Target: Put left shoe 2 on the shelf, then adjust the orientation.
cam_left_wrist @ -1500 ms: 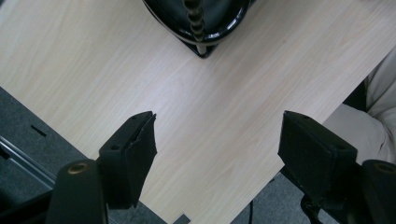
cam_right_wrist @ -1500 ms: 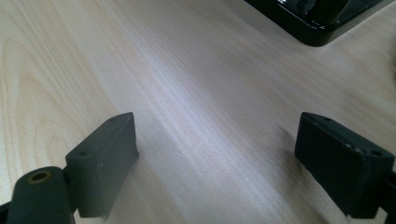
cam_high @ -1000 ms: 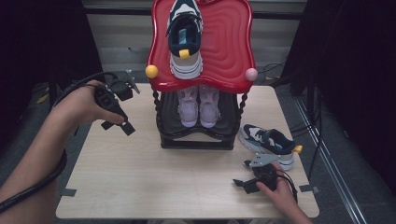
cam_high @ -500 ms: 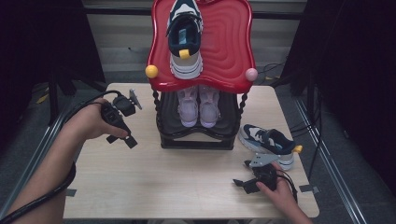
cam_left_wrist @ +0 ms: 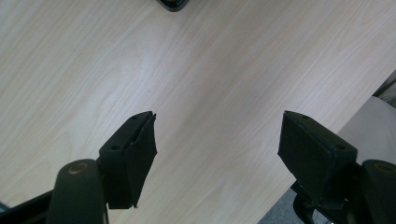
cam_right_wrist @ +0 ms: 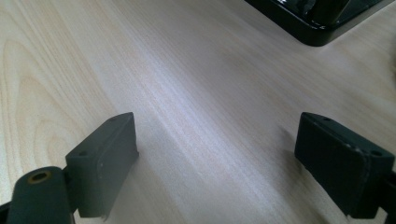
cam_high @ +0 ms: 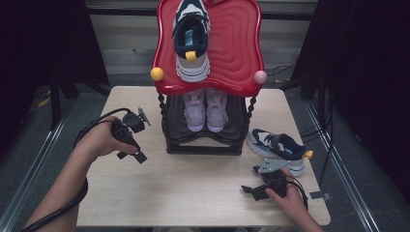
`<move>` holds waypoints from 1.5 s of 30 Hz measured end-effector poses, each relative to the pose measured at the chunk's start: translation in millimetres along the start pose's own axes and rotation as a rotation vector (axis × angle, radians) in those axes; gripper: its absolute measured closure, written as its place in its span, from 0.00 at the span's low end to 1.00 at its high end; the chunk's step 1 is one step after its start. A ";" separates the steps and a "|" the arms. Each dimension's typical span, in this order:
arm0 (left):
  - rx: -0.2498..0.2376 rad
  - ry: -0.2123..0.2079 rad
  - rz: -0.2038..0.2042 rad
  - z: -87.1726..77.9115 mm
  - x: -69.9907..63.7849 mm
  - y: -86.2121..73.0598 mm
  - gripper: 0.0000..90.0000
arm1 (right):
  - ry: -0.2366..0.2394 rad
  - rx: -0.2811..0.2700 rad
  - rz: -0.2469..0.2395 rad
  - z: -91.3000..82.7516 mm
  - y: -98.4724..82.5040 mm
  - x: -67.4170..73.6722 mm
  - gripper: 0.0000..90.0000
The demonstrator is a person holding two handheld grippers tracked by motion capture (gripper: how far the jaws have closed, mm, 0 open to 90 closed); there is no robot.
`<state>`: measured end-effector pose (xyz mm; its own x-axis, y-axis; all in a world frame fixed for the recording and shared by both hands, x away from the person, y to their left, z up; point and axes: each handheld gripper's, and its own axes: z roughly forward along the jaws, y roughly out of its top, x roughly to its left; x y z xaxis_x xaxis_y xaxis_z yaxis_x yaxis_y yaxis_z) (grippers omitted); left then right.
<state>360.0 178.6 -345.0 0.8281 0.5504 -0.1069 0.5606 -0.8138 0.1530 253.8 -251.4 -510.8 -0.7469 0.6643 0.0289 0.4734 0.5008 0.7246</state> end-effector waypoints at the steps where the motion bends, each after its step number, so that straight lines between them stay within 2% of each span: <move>1: -0.005 -0.003 -0.002 3.0 -0.4 -0.5 0.30 | -0.001 -0.001 -0.002 0.1 -0.1 -0.1 0.14; 18: -0.087 -0.037 0.004 54.5 0.1 -5.2 0.30 | 0.001 0.003 0.001 -0.1 -0.2 0.2 0.14; 23: -0.128 -0.028 -0.018 68.3 2.4 -6.3 0.30 | 0.001 0.004 0.000 -0.1 -0.2 0.1 0.14; 28: -0.176 -0.013 -0.029 79.8 4.2 -7.4 0.30 | 0.001 0.003 0.001 -0.1 -0.2 0.1 0.14; 31: -0.187 0.000 -0.023 84.2 3.7 -7.4 0.29 | 0.001 0.003 0.000 -0.1 -0.2 0.1 0.14; 36: -0.243 0.011 -0.027 93.7 2.6 -8.7 0.29 | 0.001 0.003 0.000 -0.1 -0.2 0.1 0.14; 39: -0.268 0.020 -0.042 99.2 1.5 -10.2 0.28 | 0.001 0.003 0.000 -0.1 -0.2 0.1 0.14; 45: -0.309 0.020 -0.055 111.1 0.7 -14.8 0.28 | 0.001 0.004 0.000 -0.1 -0.1 0.1 0.14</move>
<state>351.9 170.3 -456.5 0.7946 0.5981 -0.1046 0.5765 -0.6890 0.4392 253.6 -251.4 -510.9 -0.7473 0.6638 0.0298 0.4752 0.5026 0.7222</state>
